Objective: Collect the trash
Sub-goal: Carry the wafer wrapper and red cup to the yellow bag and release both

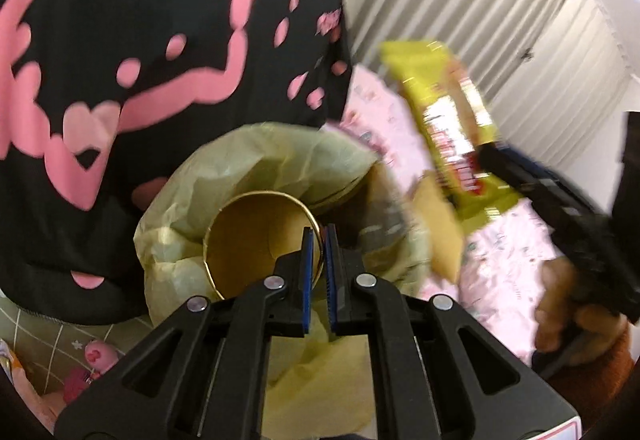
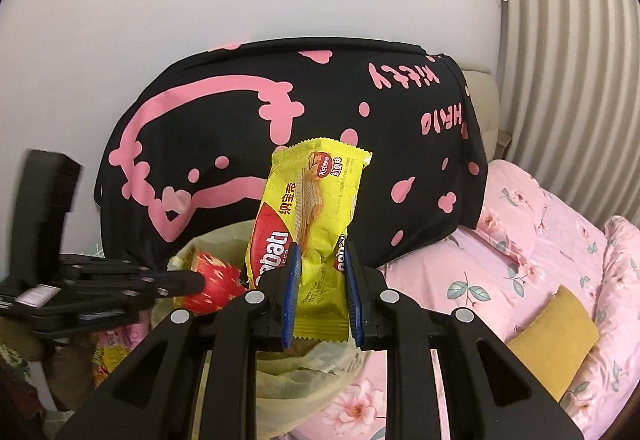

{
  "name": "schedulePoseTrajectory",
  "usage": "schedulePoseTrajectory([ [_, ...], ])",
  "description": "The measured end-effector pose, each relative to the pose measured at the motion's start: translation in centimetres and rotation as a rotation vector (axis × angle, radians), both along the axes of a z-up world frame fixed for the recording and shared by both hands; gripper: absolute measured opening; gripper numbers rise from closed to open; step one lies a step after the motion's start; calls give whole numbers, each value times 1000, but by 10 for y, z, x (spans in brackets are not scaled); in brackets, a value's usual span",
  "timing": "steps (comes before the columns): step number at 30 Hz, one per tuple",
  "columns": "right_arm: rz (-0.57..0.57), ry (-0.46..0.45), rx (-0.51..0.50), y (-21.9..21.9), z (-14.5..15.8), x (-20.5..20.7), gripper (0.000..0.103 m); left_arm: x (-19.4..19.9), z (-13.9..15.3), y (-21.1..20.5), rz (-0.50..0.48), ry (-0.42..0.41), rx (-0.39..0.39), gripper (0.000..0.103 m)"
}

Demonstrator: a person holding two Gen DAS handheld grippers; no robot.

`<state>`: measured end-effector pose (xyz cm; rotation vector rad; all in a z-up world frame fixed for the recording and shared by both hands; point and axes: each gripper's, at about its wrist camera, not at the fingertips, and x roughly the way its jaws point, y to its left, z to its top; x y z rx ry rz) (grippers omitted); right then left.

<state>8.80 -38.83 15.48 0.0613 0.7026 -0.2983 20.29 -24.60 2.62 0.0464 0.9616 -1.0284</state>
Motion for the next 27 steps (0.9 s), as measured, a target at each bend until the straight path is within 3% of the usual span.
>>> schedulePoseTrajectory([
  [3,10,9,9,0,-6,2,21,5,-10,4,16,41,13,31],
  [4,15,13,13,1,-9,3,21,5,-10,7,30,34,17,32],
  [14,90,43,90,20,-33,19,21,2,7,36,149,-93,55,32],
  [19,133,83,108,37,-50,27,21,-3,14,56,195,-138,28,34],
  [27,169,200,137,52,-81,44,21,-10,11,67,209,-153,48,37],
])
